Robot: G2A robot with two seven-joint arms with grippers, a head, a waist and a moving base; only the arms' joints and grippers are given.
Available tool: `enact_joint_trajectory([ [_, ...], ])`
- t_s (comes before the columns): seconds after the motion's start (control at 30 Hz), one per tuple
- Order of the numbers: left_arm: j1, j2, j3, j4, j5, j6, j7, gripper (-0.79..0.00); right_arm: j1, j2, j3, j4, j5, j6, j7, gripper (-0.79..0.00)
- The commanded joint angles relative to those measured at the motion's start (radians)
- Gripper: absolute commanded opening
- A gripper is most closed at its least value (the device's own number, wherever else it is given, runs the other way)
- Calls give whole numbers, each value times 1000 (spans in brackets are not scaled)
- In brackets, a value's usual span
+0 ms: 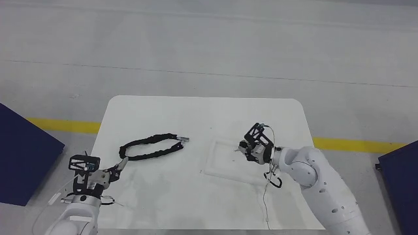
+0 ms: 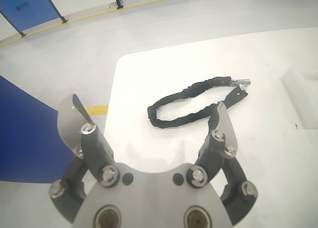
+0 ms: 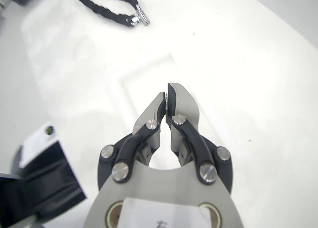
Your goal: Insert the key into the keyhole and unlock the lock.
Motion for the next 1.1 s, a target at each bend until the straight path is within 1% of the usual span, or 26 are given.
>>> enact_joint_trajectory([
  [0.0, 0, 0, 0, 0, 0, 0, 0, 0, -30, 8, 49, -9, 184, 13, 73, -785],
  [0.13, 0, 0, 0, 0, 0, 0, 0, 0, -102, 26, 142, -31, 440, 25, 171, -785],
  [0.37, 0, 0, 0, 0, 0, 0, 0, 0, -217, 47, 245, -64, 815, -24, 279, -785],
  [0.53, 0, 0, 0, 0, 0, 0, 0, 0, -267, 55, 276, -87, 990, -35, 330, -785],
  [0.7, 0, 0, 0, 0, 0, 0, 0, 0, -294, 58, 283, -90, 1162, -41, 372, -785],
  [0.73, 0, 0, 0, 0, 0, 0, 0, 0, -297, 58, 283, -86, 1180, -43, 378, -785],
  [1.03, 0, 0, 0, 0, 0, 0, 0, 0, -297, 58, 283, -86, 1180, -43, 378, -785],
  [1.07, -3, 1, -5, -5, 19, -1, 0, 0, -297, 58, 283, -86, 1180, -43, 378, -785],
])
